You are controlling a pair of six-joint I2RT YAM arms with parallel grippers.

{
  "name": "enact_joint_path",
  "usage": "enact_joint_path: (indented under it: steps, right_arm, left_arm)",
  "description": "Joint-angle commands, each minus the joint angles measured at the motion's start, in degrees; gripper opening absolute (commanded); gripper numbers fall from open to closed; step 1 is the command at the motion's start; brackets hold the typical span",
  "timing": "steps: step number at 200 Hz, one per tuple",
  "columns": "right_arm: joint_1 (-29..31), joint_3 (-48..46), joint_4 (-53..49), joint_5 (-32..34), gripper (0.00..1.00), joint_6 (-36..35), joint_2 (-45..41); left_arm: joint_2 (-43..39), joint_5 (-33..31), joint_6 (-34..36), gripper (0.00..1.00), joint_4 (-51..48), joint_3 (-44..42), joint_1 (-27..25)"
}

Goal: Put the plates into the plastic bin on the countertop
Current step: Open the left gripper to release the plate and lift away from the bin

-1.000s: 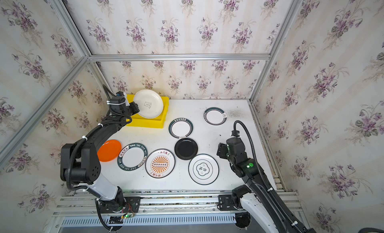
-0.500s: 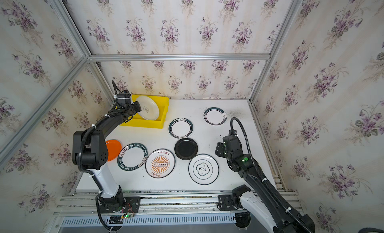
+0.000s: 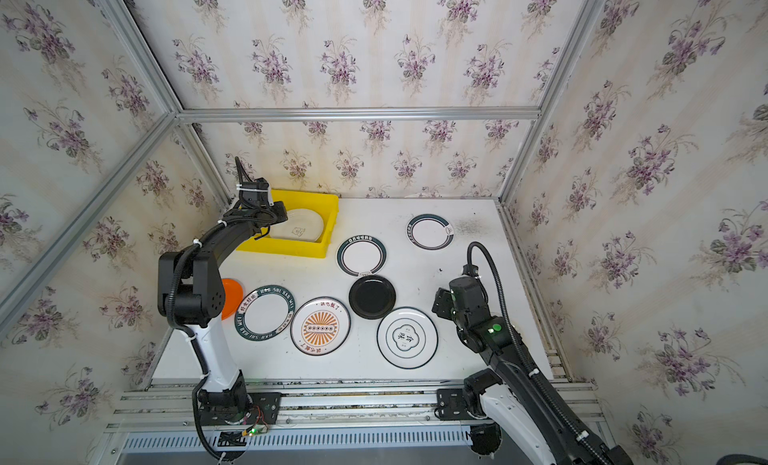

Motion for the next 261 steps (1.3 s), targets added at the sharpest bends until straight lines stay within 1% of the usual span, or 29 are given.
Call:
enact_joint_path:
  steps: [1,11,15,20,30,34,40,57,62,65,76,90,107,128,146,163,180,196,207,231,246,261]
  right_arm:
    - [0.01,-0.63,-0.35,0.70,0.73,1.26,-1.14]
    - [0.04,-0.60,-0.74,0.62,0.73,1.18,-1.40]
    - [0.02,-0.44,-1.02,0.68,0.73,1.18,-1.36]
    - [0.07,-0.30,-1.21,0.83,0.73,1.22,-1.28]
    - [0.07,0.00,-1.91,1.64,0.73,1.26,-1.03]
    - [0.05,0.10,-2.16,2.08,0.73,1.34,-0.95]
    - [0.05,0.22,-2.38,2.68,0.73,1.35,-0.90]
    - [-0.04,0.37,-2.91,4.24,0.73,1.45,-0.03]
    - [-0.10,0.46,-3.13,4.49,0.73,1.56,0.36]
    - [-0.10,0.54,-3.24,4.62,0.73,1.65,0.56]
    - [-0.52,0.79,-4.09,4.73,0.73,2.29,1.56]
    - [-1.39,1.23,-5.65,5.02,0.74,3.24,3.11]
    - [-3.05,2.02,-8.00,4.71,0.74,3.90,4.65]
    - [-7.17,3.44,-12.08,5.16,0.74,3.57,5.26]
    - [-12.47,3.22,-13.24,1.48,0.75,1.97,3.91]
    - [-17.92,2.11,-13.64,-3.97,0.77,0.89,2.25]
    - [-20.82,0.51,-14.23,-7.07,0.77,0.13,0.89]
    - [-21.17,-0.27,-14.50,-7.26,0.77,0.66,0.49]
    - [-21.14,-0.51,-14.58,-6.64,0.77,2.49,0.32]
    - [-21.12,-3.04,-10.65,-7.59,0.76,5.78,-1.58]
    - [-21.11,-4.06,-9.19,-8.15,0.76,6.57,-1.70]
    - [-21.19,-4.29,-8.90,-7.83,0.76,7.14,-0.50]
  left_arm:
    - [-1.32,0.17,1.25,0.44,-0.63,0.09,-0.44]
    - [-2.41,0.04,1.36,0.53,-0.52,-0.37,-0.71]
    - [-2.89,-0.14,1.32,0.61,-0.52,-0.60,-0.82]
    - [-3.57,-0.46,1.30,0.66,-0.51,-0.86,-0.97]
    - [-5.05,-1.20,1.17,0.72,-0.52,-1.55,-1.40]
    - [-5.74,-1.65,1.00,0.78,-0.44,-1.95,-1.58]
    - [-6.95,-2.20,0.69,0.82,-0.07,-2.71,-1.86]
    - [-10.64,-2.56,-0.34,0.87,2.40,-6.13,-2.90]
    - [-11.91,-2.55,-0.70,0.96,3.39,-7.42,-3.32]
    - [-12.75,-2.70,-1.03,0.99,3.96,-8.17,-3.55]
    - [-15.54,-2.99,-2.64,0.99,6.05,-11.24,-4.79]
    - [-19.77,-1.91,-3.72,0.99,10.68,-16.40,-7.23]
    - [-24.63,-4.38,-4.30,0.99,14.67,-22.40,-11.07]
    - [-29.75,-5.91,-5.92,0.99,19.31,-29.02,-15.34]
    - [-33.62,-6.12,-7.37,0.99,22.81,-33.90,-18.76]
    - [-37.23,-8.49,-7.72,0.99,24.91,-37.79,-22.02]
    - [-40.46,-9.10,-8.07,0.99,27.14,-41.60,-24.62]
    - [-42.93,-8.08,-8.77,0.99,27.59,-44.51,-26.08]
    - [-44.43,-7.27,-10.05,0.99,27.78,-46.62,-26.72]
    - [-48.06,-4.22,-12.99,0.99,29.99,-51.32,-27.47]
    - [-49.57,-2.80,-12.61,0.99,29.34,-52.71,-28.24]
    - [-51.53,-2.76,-11.59,0.99,27.96,-54.29,-29.25]
